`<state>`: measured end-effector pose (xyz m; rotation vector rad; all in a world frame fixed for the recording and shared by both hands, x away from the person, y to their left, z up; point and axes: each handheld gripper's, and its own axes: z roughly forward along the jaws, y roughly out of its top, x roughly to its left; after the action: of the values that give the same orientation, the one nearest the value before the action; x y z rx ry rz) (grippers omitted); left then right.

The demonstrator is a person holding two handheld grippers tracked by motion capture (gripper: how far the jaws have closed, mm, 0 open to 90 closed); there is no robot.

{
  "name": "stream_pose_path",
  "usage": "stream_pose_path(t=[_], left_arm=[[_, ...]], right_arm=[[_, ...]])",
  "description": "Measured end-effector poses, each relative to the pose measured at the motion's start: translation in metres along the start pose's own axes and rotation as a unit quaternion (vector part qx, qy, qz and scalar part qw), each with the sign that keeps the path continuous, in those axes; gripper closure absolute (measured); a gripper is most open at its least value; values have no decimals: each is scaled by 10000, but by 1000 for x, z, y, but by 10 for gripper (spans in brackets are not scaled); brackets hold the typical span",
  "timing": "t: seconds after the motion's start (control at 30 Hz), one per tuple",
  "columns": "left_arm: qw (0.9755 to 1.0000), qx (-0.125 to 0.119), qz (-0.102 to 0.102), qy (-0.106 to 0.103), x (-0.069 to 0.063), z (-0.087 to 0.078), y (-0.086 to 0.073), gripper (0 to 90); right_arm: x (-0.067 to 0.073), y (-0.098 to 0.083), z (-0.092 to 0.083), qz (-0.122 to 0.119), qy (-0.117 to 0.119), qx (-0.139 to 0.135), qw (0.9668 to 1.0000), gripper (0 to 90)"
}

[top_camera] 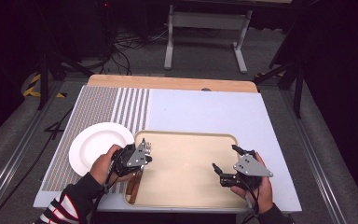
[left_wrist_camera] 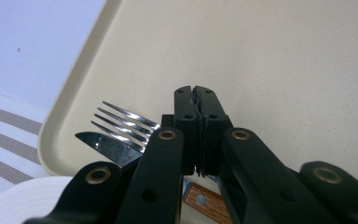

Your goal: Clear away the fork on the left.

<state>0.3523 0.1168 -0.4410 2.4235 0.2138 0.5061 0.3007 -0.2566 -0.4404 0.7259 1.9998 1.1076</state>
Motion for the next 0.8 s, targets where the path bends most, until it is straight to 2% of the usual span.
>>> stream_pose_path(t=[0.07,0.1,0.13,0.23,0.3,0.43,0.53,0.6,0.67,0.8], left_arm=[[9998,-179,-18,99,0,-4,-1,889],[9998,-179,-18,99,0,-4,-1,885],[9994,-324,-29,147,0,-7,-1,873],[9986,-465,-24,241,0,-11,-2,858],[9973,-647,-45,342,0,-15,-3,828],[9956,-837,0,411,-1,-22,-4,765],[9946,-926,14,473,-1,-26,-6,706],[9945,-951,-4,439,-1,-28,-7,657],[9937,-986,48,521,-3,-30,-7,617],[9940,-981,80,486,-5,-30,-8,522]], right_arm=[[0,0,0,7,-7,-12,10000,123],[0,0,0,11,-2,-13,10000,123],[1,0,0,9,2,-17,10000,123],[1,1,0,-1,9,-38,10000,123],[1,1,-1,2,5,-58,10000,123],[1,1,-1,11,-21,-76,10000,123],[1,2,-2,27,-26,-104,9999,123],[2,2,-2,31,-32,-113,9999,123],[2,2,-2,28,-29,-116,9999,123],[3,2,-1,24,-19,-127,9999,123]])
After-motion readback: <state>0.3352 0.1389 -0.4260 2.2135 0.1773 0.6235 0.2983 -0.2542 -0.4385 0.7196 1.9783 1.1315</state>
